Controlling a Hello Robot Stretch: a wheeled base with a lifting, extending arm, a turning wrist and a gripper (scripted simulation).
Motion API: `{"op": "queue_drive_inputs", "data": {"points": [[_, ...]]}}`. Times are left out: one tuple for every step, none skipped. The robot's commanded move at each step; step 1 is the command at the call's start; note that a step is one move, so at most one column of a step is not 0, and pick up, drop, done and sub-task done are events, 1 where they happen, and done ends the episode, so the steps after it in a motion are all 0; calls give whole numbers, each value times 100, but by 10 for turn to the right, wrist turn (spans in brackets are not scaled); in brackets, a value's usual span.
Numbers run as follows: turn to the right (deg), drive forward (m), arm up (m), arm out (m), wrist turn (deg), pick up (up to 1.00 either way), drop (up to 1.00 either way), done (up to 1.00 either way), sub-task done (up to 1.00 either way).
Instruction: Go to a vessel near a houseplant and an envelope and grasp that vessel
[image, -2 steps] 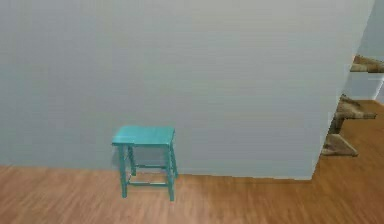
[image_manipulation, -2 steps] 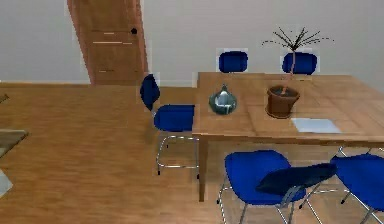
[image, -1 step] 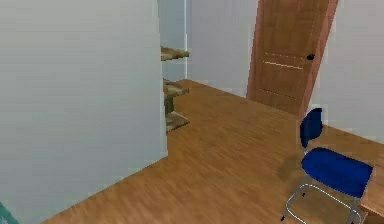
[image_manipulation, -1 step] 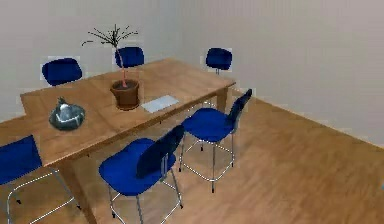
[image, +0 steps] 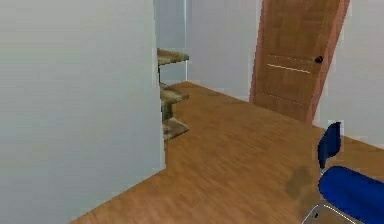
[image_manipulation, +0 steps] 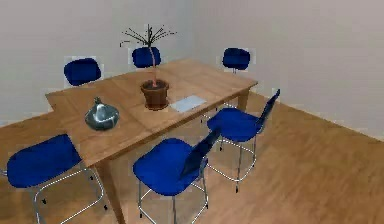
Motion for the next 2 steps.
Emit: {"op": "queue_drive_inputs", "data": {"points": [[450, 0, 0, 0, 0, 0, 0, 0, 0], [-390, 0, 0, 0, 0, 0, 0, 0, 0]]}}
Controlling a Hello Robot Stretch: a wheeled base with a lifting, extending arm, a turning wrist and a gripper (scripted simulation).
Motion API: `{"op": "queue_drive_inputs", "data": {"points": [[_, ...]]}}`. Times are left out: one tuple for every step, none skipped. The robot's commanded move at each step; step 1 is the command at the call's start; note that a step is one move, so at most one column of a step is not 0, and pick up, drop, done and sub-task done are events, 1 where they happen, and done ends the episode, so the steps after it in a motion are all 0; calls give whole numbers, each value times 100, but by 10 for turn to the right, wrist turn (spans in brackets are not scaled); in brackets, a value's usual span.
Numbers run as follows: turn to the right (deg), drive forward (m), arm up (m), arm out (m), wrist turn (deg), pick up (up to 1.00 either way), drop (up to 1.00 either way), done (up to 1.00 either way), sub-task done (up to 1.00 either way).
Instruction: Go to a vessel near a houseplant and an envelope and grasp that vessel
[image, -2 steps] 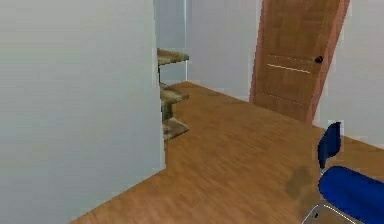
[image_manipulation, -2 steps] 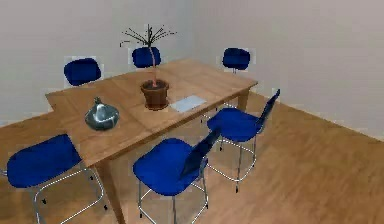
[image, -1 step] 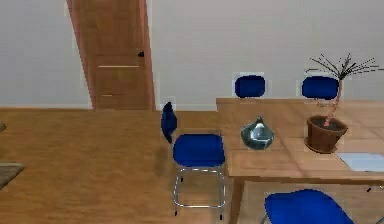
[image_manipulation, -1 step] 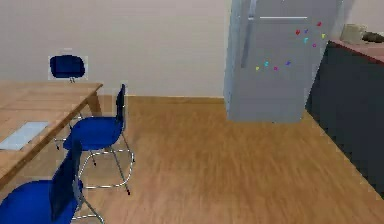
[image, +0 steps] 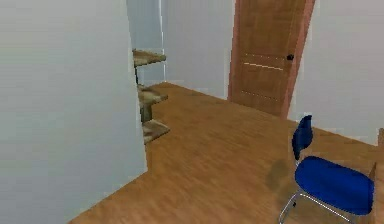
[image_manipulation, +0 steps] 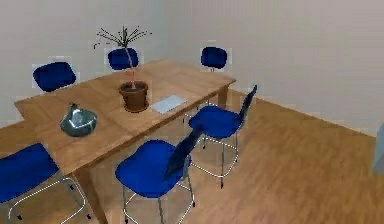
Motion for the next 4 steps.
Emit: {"op": "queue_drive_inputs", "data": {"points": [[0, 20, 0, 0, 0, 0, 0, 0, 0], [-180, 0, 0, 0, 0, 0, 0, 0, 0], [390, 0, 0, 0, 0, 0, 0, 0, 0], [0, 90, 0, 0, 0, 0, 0, 0, 0]]}}
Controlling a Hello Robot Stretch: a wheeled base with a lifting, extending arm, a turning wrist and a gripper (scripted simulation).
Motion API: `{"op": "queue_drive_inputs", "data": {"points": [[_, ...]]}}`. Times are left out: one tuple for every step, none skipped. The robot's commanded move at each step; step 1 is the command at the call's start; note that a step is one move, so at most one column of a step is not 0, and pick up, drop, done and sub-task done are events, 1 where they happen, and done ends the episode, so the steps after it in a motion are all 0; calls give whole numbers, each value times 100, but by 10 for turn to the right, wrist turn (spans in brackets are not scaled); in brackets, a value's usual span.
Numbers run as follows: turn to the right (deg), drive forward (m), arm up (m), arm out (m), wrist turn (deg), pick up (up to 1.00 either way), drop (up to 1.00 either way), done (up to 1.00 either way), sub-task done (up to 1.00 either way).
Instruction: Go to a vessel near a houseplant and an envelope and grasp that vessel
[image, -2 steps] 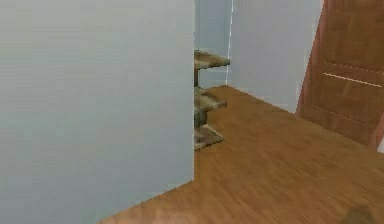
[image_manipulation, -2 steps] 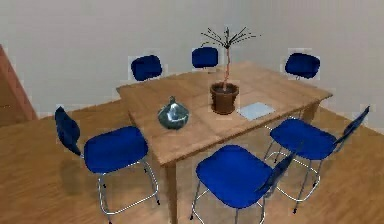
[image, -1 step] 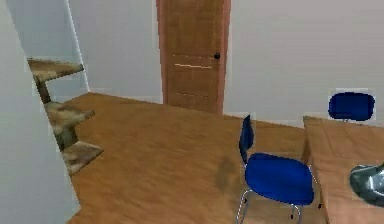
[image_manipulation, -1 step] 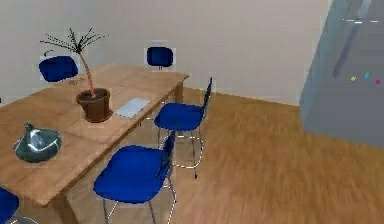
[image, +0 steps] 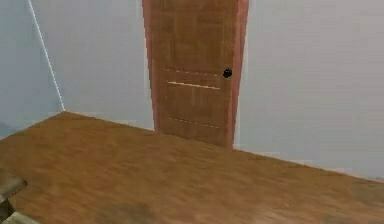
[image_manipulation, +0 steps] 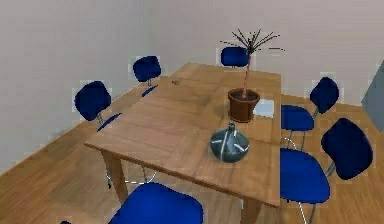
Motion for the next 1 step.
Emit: {"op": "queue_drive_inputs", "data": {"points": [[210, 0, 0, 0, 0, 0, 0, 0, 0]]}}
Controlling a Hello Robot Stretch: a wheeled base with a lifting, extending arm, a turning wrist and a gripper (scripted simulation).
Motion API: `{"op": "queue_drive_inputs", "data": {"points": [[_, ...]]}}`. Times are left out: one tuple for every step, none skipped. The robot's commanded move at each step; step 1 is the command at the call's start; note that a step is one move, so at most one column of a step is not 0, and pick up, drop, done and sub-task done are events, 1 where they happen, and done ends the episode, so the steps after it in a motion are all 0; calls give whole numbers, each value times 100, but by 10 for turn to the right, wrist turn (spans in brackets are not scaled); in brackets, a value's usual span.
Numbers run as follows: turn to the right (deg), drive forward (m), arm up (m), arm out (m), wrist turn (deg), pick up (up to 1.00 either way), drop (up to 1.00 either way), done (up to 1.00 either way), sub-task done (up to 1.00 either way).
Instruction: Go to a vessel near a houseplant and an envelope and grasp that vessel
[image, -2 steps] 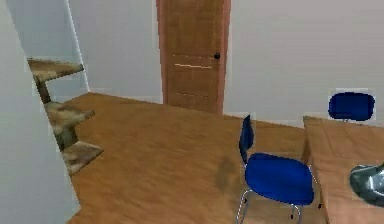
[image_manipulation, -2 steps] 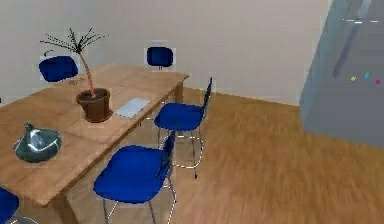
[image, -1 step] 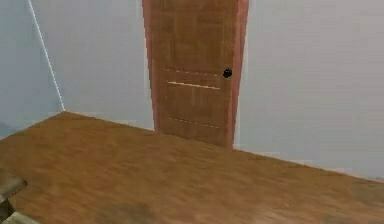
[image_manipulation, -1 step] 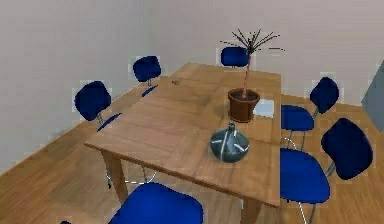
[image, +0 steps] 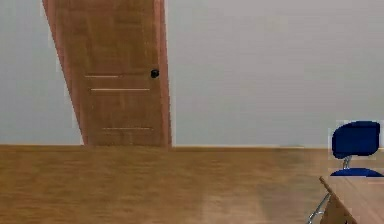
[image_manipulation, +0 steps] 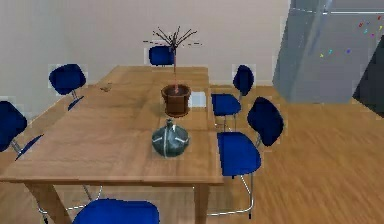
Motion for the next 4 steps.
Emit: {"op": "queue_drive_inputs", "data": {"points": [[0, 55, 0, 0, 0, 0, 0, 0, 0], [420, 0, 0, 0, 0, 0, 0, 0, 0], [0, 45, 0, 0, 0, 0, 0, 0, 0], [120, 0, 0, 0, 0, 0, 0, 0, 0]]}}
